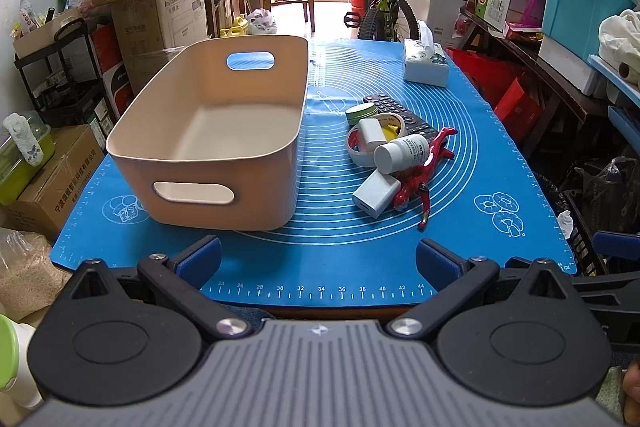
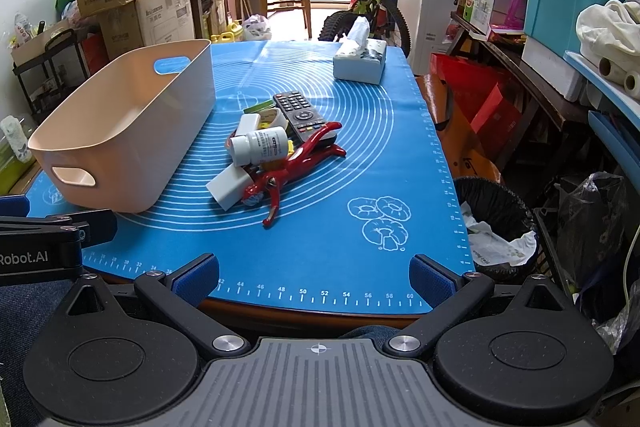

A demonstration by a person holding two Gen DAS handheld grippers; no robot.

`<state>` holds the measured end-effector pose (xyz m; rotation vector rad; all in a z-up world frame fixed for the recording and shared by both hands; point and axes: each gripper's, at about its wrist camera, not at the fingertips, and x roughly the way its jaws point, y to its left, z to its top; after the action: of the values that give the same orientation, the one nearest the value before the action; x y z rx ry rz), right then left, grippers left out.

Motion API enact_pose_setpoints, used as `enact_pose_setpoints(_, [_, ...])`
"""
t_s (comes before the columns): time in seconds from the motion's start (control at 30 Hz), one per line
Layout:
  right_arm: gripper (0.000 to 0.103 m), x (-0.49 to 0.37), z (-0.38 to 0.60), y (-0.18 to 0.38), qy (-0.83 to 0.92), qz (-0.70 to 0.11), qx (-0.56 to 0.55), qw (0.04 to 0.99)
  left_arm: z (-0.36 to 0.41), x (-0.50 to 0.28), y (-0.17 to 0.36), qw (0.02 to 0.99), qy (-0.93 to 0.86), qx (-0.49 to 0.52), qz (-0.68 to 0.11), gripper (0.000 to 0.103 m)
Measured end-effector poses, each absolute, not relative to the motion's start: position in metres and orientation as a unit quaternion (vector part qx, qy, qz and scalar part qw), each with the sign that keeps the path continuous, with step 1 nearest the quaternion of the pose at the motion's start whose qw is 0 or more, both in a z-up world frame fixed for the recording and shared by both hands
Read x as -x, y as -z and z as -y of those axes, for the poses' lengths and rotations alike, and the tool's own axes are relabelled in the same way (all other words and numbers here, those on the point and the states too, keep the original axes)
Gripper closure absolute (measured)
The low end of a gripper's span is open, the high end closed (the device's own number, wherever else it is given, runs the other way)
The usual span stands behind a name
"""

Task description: Organize rigid objects

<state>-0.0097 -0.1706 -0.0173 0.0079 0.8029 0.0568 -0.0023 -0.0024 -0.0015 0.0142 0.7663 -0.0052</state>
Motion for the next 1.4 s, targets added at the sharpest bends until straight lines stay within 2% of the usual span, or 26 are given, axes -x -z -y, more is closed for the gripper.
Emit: enact_pose_setpoints(1.4, [0.002, 0.0101, 0.1667, 0.0173, -0.026, -0.391, 0.000, 0.920, 0.0009, 0.0001, 0.0020, 0.927, 0.006, -0.006, -0.375, 0.001])
